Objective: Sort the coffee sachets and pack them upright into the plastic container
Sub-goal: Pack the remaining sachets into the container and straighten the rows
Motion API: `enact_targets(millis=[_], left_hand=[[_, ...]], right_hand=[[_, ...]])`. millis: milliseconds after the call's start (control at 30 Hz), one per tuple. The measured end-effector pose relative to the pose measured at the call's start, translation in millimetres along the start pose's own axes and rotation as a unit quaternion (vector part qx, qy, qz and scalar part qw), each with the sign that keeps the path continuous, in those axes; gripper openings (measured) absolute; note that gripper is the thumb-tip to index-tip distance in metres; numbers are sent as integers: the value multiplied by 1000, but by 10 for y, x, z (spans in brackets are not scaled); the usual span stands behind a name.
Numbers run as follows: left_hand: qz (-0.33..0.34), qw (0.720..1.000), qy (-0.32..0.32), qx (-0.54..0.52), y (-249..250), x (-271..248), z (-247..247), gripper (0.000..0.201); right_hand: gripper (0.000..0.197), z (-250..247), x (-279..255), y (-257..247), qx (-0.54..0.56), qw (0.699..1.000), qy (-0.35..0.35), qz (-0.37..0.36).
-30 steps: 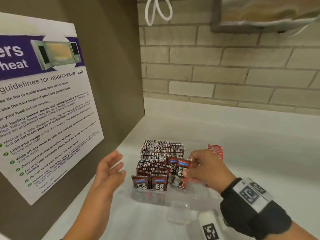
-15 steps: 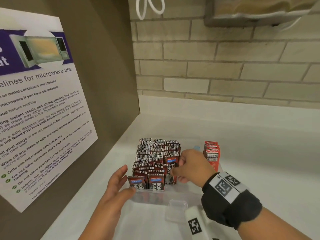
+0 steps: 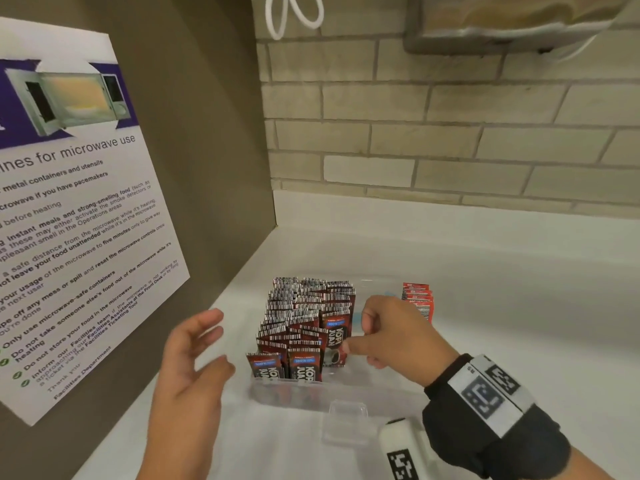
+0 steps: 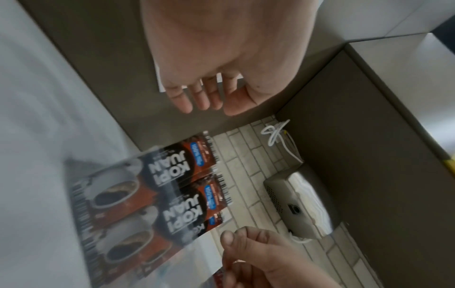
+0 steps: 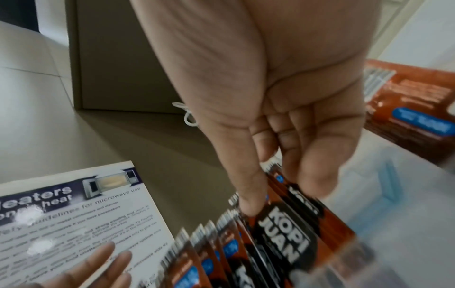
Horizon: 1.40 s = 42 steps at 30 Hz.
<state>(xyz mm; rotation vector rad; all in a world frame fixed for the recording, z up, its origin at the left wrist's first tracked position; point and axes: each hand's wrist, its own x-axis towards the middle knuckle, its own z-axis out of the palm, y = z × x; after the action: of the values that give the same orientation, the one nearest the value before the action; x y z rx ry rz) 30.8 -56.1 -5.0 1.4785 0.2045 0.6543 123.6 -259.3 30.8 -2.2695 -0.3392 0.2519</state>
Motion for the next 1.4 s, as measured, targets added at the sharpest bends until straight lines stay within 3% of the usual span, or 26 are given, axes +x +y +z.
enact_targets(millis=[133,233,367,533,600,700,833,933,1133,1233,1400], left_hand=[[48,998,-45,-8,284,0,145,47],[35,987,-150,-46,441,-15,372,39],[-93,955,-280,-41,394,-102,846,44],[-192,915,-353,-30,339,-145,1386,43],[-222,901,-370,-41,283,-115,1501,45],[-252,891,-375,-34,227,-93,1611,43],[-272,880,-388,-38,189,-72,1661,45],[-278,871,-402,-51,179,-69,1652,51],[-273,864,-423,-28,163,-70,1571,51],[-283,866,-413,4,208,-53,1526,52],[-286,875,-391,27,227,-53,1438,53]], right_hand=[[26,-238,-108,65,-44,993,84,-68],[20,-498,-153,225,-94,977,172,-81],[39,-642,-147,506,-149,977,144,-51],[76,-619,-57,688,-108,986,109,-59],[86,-607,-3,722,-91,992,70,-54],[85,-624,52,728,-98,993,42,-59],[52,-658,55,686,-171,978,66,-97],[39,-669,53,669,-159,978,51,-127],[39,-669,80,635,-94,984,-10,-153],[46,-647,92,611,-115,979,-20,-168],[40,-628,79,576,-122,977,-15,-172]])
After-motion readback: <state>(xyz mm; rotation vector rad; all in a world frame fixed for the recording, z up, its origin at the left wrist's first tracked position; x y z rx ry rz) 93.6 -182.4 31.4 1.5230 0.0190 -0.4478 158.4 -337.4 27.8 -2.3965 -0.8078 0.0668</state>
